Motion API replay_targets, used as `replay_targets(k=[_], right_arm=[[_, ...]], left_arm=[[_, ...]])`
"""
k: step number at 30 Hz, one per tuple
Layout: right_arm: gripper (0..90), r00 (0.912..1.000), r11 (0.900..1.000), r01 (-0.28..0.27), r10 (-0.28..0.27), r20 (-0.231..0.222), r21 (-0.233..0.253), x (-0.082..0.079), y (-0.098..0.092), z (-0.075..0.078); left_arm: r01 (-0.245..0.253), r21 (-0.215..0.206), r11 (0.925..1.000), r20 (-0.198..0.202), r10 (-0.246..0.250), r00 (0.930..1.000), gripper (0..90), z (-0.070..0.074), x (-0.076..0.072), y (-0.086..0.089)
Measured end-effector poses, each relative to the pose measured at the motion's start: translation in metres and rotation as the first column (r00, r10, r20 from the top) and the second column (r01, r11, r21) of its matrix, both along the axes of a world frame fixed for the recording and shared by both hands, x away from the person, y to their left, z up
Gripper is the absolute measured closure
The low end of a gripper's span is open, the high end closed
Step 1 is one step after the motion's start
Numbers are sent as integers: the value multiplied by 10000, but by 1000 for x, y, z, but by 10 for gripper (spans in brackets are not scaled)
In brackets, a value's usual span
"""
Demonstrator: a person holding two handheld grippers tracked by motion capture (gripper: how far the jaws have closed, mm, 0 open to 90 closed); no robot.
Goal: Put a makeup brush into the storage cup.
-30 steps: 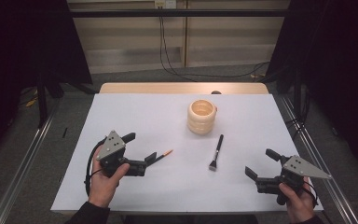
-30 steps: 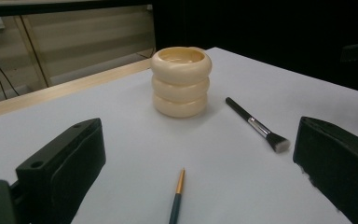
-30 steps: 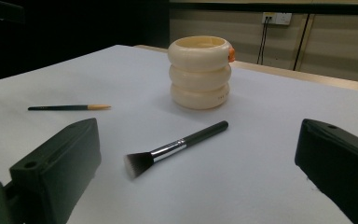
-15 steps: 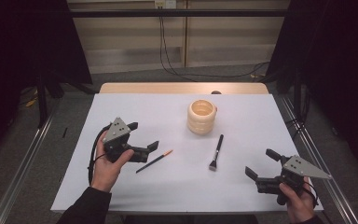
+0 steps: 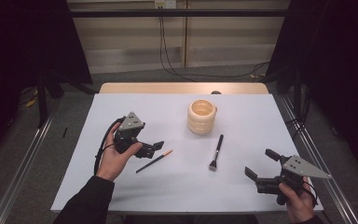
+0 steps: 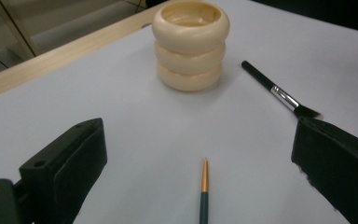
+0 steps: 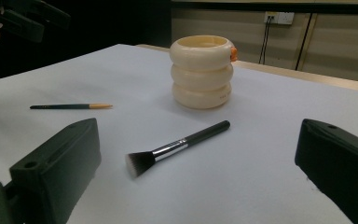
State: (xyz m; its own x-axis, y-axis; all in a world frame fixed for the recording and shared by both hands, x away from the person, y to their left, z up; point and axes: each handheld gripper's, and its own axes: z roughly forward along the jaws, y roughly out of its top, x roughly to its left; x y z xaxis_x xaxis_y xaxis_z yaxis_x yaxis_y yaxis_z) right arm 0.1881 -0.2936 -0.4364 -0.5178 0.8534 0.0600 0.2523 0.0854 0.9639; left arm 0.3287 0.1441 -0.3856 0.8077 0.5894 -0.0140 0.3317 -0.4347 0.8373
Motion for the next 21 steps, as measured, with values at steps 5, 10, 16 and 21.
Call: replay_targets(k=[5,10,16,21], right_arm=[[0,10000,10000,-39,39,-44,31,0,0,0],[0,9999,10000,-37,38,-108,84,0,0,-1],[0,9999,9999,-132,132,-95,-5,0,0,-1],[0,9999,10000,-83,83,-95,53,0,0,-1]], left_arm=[[208,621,9979,-473,-178,9987,33,-3,5,-9],[328,1074,9937,-814,-241,9964,33,-7,9,-12],[234,1725,9847,-1008,-60,9949,32,-14,13,-14],[257,2315,9725,-1308,49,9914,41,-21,18,-15]])
